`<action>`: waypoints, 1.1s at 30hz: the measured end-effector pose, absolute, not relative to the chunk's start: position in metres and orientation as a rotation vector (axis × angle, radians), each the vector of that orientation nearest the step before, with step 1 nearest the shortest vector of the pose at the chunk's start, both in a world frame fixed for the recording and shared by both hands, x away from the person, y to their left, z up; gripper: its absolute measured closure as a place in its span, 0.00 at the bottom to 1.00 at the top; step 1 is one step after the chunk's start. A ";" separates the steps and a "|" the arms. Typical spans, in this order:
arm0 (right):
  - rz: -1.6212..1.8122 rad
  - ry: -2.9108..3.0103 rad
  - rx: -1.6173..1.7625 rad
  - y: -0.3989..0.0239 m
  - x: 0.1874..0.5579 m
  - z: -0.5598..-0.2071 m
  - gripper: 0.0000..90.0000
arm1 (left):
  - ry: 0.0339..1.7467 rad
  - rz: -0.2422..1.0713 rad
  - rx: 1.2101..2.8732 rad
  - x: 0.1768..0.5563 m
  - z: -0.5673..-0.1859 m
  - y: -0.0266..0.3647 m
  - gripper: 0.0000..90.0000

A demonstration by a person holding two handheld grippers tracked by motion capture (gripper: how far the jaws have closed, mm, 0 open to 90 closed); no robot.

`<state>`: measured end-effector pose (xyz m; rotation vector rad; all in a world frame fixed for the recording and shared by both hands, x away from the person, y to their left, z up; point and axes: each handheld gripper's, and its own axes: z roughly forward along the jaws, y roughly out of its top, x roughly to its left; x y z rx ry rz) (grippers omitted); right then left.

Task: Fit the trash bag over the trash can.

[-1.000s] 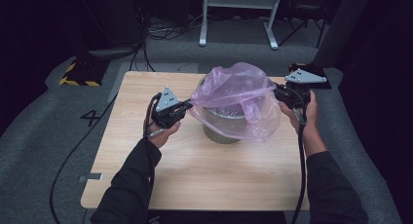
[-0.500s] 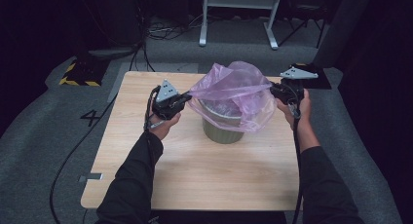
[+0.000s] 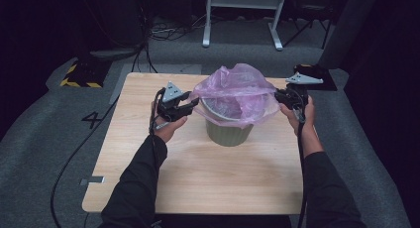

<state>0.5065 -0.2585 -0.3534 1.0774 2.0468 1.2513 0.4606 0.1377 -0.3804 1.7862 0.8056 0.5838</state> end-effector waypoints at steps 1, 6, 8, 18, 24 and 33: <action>1.254 2.047 1.072 -0.260 0.506 -0.354 0.98 | 0.804 0.583 1.785 0.456 -0.379 0.138 0.54; 1.266 2.048 1.062 -0.261 0.501 -0.352 0.98 | 0.744 0.618 1.766 0.427 -0.372 0.141 0.24; 1.266 2.046 1.049 -0.260 0.499 -0.349 0.98 | 0.720 0.646 1.772 0.412 -0.371 0.138 0.22; 1.262 2.047 1.027 -0.258 0.492 -0.344 0.98 | 0.479 0.642 1.857 0.365 -0.370 0.094 0.18; 1.261 2.044 1.036 -0.257 0.490 -0.345 0.98 | 0.437 0.702 1.922 0.367 -0.376 0.068 0.28; 1.297 2.035 1.071 -0.262 0.489 -0.347 0.97 | 0.466 0.670 1.892 0.379 -0.395 0.063 0.86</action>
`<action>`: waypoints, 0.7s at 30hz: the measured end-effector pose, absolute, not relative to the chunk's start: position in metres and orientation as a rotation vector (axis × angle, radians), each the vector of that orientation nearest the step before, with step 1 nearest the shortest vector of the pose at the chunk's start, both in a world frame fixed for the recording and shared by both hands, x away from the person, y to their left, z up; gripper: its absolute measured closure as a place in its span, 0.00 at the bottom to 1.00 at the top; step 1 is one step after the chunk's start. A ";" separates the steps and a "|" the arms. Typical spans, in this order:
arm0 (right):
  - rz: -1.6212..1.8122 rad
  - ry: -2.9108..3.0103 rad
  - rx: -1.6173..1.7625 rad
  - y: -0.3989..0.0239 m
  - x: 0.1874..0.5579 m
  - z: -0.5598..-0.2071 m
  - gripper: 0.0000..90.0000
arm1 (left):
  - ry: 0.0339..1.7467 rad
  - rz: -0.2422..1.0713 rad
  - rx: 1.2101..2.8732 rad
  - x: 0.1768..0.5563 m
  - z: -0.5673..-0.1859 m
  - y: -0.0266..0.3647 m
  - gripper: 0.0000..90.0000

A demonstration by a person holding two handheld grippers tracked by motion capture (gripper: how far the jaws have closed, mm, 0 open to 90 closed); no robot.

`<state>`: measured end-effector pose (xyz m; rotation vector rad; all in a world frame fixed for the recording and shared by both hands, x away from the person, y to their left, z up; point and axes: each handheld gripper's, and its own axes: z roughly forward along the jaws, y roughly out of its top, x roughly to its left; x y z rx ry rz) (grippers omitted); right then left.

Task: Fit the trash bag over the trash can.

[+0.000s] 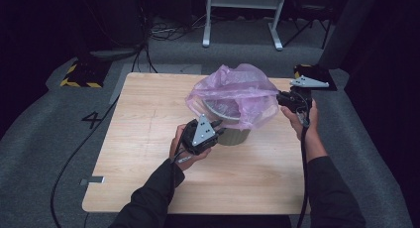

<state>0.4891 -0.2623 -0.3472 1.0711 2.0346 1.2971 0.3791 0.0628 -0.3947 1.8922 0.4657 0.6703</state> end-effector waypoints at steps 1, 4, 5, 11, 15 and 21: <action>1.295 2.034 1.069 -0.263 0.489 -0.347 0.97 | 0.464 0.667 1.888 0.380 -0.396 0.063 0.94; 1.285 2.034 1.080 -0.264 0.490 -0.349 0.97 | 0.472 0.650 1.901 0.385 -0.399 0.063 1.00; 1.277 2.032 1.085 -0.265 0.490 -0.349 0.97 | 0.466 0.633 1.914 0.386 -0.400 0.062 1.00; 1.263 2.027 1.119 -0.268 0.493 -0.354 0.97 | 0.381 0.668 2.085 0.386 -0.416 0.045 1.00; 1.256 2.027 1.129 -0.267 0.495 -0.354 0.97 | 0.349 0.688 2.182 0.387 -0.427 0.037 1.00; 1.255 2.018 1.137 -0.266 0.497 -0.354 0.97 | 0.338 0.641 2.251 0.389 -0.440 0.036 0.98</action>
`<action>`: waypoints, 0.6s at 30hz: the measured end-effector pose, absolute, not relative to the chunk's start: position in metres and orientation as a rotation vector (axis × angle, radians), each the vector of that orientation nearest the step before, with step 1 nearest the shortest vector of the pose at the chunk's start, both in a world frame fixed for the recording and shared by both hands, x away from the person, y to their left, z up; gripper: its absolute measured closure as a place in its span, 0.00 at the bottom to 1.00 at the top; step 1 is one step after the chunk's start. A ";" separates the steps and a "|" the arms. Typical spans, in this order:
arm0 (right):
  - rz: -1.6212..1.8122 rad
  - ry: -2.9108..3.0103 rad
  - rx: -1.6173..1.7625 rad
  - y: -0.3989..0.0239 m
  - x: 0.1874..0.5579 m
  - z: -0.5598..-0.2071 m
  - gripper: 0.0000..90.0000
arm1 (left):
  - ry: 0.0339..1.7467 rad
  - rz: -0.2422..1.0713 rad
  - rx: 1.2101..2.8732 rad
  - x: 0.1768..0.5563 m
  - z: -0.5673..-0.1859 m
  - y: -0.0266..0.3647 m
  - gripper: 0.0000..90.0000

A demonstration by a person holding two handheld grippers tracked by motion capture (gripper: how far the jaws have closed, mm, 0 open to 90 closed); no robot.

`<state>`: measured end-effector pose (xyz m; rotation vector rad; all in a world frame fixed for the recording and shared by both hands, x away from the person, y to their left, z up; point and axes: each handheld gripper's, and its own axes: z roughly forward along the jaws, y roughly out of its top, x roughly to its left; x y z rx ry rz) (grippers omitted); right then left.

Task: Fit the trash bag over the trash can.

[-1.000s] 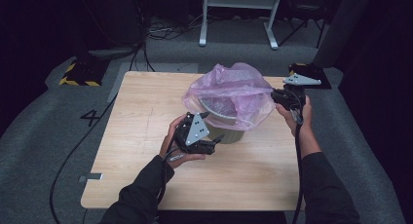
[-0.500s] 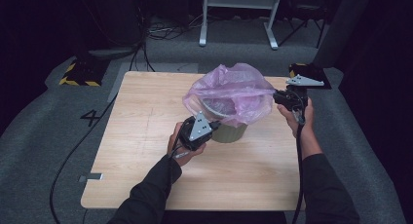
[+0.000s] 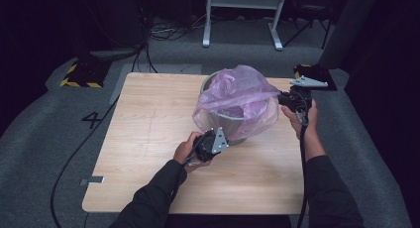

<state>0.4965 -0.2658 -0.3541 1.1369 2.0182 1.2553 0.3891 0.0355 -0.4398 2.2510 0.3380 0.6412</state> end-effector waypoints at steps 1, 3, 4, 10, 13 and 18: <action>1.253 2.021 1.134 -0.266 0.497 -0.354 0.97 | 0.354 0.635 2.245 0.390 -0.441 0.037 0.95; 1.258 2.021 1.134 -0.265 0.496 -0.354 0.97 | 0.415 0.603 2.204 0.392 -0.443 0.044 0.84; 1.257 2.020 1.132 -0.265 0.496 -0.354 0.97 | 0.429 0.588 2.192 0.392 -0.442 0.047 0.76; 1.255 2.004 1.136 -0.269 0.495 -0.353 0.97 | 0.435 0.538 2.055 0.372 -0.429 0.075 0.30; 1.236 1.988 1.137 -0.270 0.495 -0.353 0.95 | 0.411 0.499 1.971 0.358 -0.417 0.091 0.20; 1.229 1.983 1.135 -0.271 0.494 -0.353 0.94 | 0.460 0.530 1.797 0.350 -0.386 0.116 0.20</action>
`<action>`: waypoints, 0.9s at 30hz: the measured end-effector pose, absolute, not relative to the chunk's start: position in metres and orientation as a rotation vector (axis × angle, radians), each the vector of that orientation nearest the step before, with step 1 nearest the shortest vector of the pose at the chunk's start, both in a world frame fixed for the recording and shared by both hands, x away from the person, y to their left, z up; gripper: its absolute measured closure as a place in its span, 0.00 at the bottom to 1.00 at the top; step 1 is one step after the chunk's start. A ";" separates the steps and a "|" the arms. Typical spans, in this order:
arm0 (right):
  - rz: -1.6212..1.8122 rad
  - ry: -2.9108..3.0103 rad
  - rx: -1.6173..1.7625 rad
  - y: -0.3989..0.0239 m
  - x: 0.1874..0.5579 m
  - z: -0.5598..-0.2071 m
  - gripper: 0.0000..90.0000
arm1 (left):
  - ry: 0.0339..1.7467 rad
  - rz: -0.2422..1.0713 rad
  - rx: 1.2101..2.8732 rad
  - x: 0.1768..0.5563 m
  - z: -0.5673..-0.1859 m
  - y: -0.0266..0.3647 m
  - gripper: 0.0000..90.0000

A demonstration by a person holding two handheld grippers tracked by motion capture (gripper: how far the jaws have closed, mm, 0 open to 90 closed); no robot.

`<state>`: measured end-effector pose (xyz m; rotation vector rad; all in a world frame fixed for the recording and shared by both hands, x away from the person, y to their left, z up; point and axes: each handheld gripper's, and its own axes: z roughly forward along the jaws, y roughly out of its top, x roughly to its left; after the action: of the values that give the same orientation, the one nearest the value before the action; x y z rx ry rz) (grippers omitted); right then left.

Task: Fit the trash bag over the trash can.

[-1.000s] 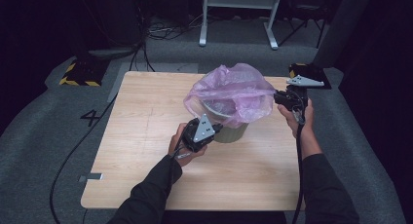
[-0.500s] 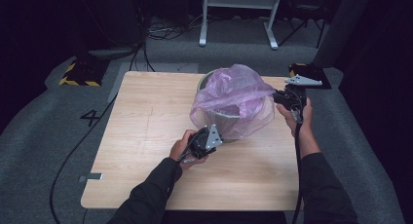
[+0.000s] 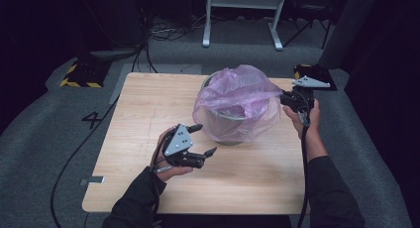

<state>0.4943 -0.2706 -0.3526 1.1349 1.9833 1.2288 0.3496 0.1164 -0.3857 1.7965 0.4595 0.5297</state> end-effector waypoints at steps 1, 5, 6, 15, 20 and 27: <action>1.226 1.982 1.132 -0.271 0.494 -0.352 0.94 | 0.473 0.544 1.782 0.351 -0.381 0.119 0.22; 1.200 1.995 1.107 -0.269 0.495 -0.351 0.98 | 0.487 0.635 1.774 0.369 -0.363 0.124 0.34; 1.186 2.000 1.089 -0.267 0.495 -0.350 0.99 | 0.494 0.656 1.772 0.372 -0.361 0.123 0.33; 1.195 1.995 1.070 -0.262 0.500 -0.351 0.99 | 0.621 0.712 1.784 0.419 -0.350 0.121 0.53; 1.202 2.011 1.069 -0.257 0.506 -0.354 0.99 | 0.610 0.727 1.811 0.439 -0.345 0.120 0.79; 1.278 2.014 1.124 -0.260 0.521 -0.367 0.98 | 0.688 0.660 1.818 0.477 -0.351 0.120 0.96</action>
<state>0.5210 -0.2598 -0.3665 1.1241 2.0145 1.2776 0.4770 0.1203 -0.3514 1.8180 0.6882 0.6601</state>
